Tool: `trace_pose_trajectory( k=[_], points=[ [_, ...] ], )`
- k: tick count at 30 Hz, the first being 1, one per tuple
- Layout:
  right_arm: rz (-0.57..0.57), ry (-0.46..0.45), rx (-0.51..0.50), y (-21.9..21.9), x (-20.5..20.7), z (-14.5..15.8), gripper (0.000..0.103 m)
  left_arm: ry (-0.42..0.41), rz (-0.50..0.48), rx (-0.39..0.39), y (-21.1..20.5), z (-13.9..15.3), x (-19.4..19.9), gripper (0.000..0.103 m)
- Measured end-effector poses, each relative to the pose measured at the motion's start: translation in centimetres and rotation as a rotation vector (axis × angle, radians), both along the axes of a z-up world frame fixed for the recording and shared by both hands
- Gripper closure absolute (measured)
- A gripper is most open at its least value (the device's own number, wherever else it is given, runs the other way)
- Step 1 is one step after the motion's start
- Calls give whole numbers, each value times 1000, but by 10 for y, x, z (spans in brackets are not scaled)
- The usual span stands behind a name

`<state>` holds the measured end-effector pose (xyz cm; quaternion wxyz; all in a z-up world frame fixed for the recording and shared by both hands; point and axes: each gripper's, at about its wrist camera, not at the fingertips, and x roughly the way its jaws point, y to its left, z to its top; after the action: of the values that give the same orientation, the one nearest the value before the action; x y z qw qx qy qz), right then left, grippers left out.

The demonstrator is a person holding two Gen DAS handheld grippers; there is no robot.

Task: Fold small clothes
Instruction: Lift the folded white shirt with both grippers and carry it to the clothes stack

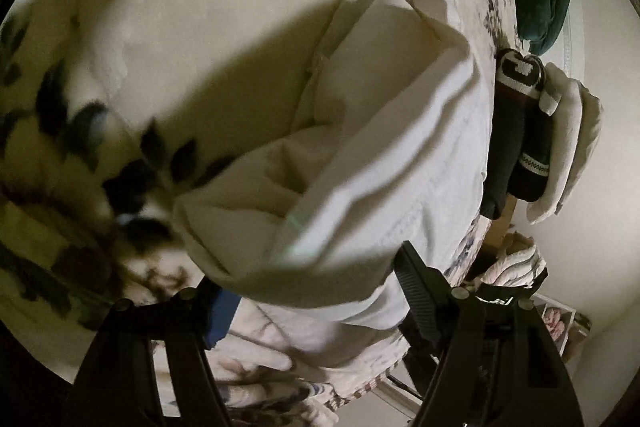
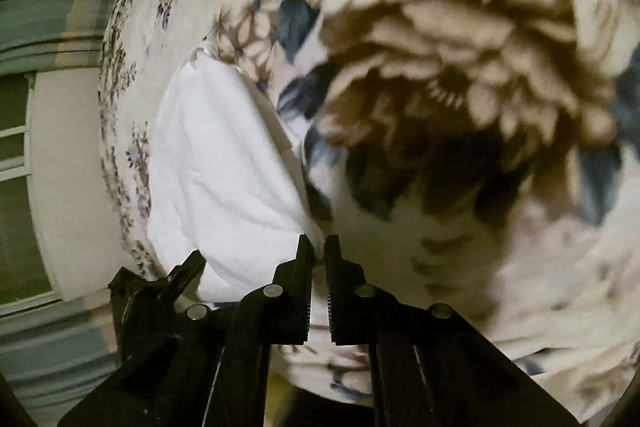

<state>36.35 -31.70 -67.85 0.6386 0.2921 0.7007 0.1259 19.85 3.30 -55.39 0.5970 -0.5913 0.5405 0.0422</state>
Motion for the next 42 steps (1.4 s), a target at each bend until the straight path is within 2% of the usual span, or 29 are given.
trace_pose_trajectory(
  k=[4,7,9,10,11,14,18,22,25,27,28,29,31,38,42],
  points=[
    [46,-8,-21,-3,12,7,98,3,13,-5,4,0,-2,32],
    [-5,22,78,-11,11,7,94,-3,30,-26,6,1,-7,32],
    [-62,49,137,-21,5,3,73,-21,47,-49,6,2,-13,32],
    [-81,51,156,-20,4,1,50,-28,53,-56,6,2,-14,32],
    [-107,57,197,-21,-1,-4,43,-36,62,-65,5,0,-15,32],
    [-112,110,315,-5,-8,-27,43,-45,92,-95,2,-11,-12,32],
    [-154,142,369,18,-9,-60,43,-45,151,-89,1,-23,-5,29],
    [-317,85,489,32,-6,-71,43,-57,194,-58,1,-16,-6,30],
    [-345,45,508,44,-3,-69,44,-89,205,-10,2,-6,-6,34],
    [-343,20,501,53,-2,-64,56,-107,203,18,4,1,-6,42],
    [-326,17,488,57,-1,-62,68,-119,201,32,6,6,-6,48],
    [-314,10,475,55,-2,-58,75,-128,200,41,8,8,-4,54],
    [-288,-8,454,52,-1,-46,83,-149,188,67,12,20,-3,59],
    [-268,-75,432,59,12,11,88,-217,137,104,16,70,6,63],
    [-273,-121,436,55,27,55,88,-275,98,111,19,113,28,63]
  ],
)
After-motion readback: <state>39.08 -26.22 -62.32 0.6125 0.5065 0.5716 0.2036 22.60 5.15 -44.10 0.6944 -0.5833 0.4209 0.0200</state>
